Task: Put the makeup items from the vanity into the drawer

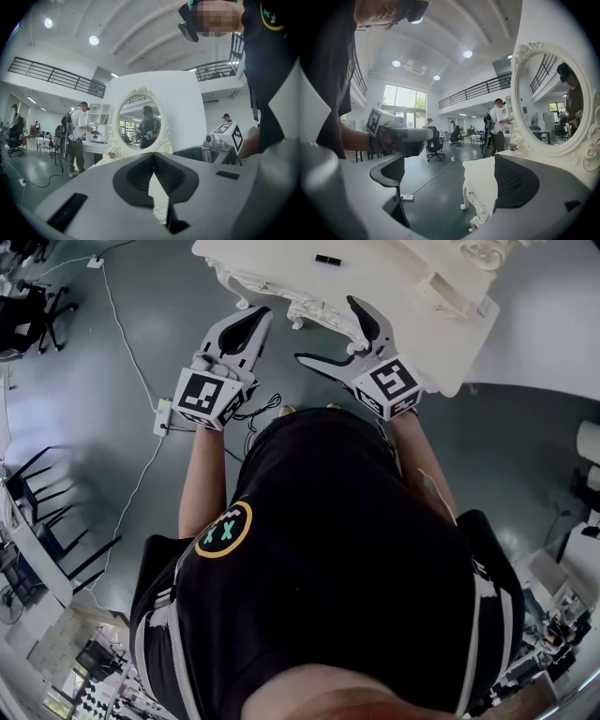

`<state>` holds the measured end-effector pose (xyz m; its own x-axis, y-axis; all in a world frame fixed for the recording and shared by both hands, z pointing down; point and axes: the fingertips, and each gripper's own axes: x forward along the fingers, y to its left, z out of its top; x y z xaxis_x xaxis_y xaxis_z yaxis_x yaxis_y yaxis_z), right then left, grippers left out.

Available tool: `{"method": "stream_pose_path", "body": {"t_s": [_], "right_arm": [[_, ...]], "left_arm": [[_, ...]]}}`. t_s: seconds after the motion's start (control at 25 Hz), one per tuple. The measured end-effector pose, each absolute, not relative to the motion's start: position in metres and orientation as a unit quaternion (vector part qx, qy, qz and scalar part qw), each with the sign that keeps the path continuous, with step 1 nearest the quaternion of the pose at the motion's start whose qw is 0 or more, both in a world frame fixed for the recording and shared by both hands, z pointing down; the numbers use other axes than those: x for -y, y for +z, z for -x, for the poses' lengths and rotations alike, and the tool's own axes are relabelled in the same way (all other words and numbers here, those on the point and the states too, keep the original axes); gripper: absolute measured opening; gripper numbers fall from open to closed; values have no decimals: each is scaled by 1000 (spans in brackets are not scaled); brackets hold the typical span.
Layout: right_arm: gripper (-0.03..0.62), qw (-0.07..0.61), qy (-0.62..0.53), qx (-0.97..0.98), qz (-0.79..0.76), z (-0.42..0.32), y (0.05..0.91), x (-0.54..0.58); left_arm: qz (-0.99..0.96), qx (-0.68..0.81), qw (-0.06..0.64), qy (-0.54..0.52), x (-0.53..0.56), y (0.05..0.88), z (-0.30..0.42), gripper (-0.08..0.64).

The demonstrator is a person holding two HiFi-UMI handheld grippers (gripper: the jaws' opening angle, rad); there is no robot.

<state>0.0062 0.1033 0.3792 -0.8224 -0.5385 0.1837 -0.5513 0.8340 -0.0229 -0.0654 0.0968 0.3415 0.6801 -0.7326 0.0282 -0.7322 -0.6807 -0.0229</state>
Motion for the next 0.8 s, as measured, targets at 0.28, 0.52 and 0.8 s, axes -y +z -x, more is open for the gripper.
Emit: {"method": "stream_pose_path", "body": {"t_s": [0.28, 0.52, 0.8], "right_arm": [[598, 84, 39, 952, -291, -14, 382, -105], [599, 77, 48, 952, -292, -24, 381, -107], [598, 71, 45, 953, -291, -42, 383, -107]], "left_arm": [[917, -398, 5, -20, -100, 343, 59, 20], [916, -401, 5, -20, -103, 342, 52, 20], [914, -406, 8, -27, -104, 343, 36, 20]]}}
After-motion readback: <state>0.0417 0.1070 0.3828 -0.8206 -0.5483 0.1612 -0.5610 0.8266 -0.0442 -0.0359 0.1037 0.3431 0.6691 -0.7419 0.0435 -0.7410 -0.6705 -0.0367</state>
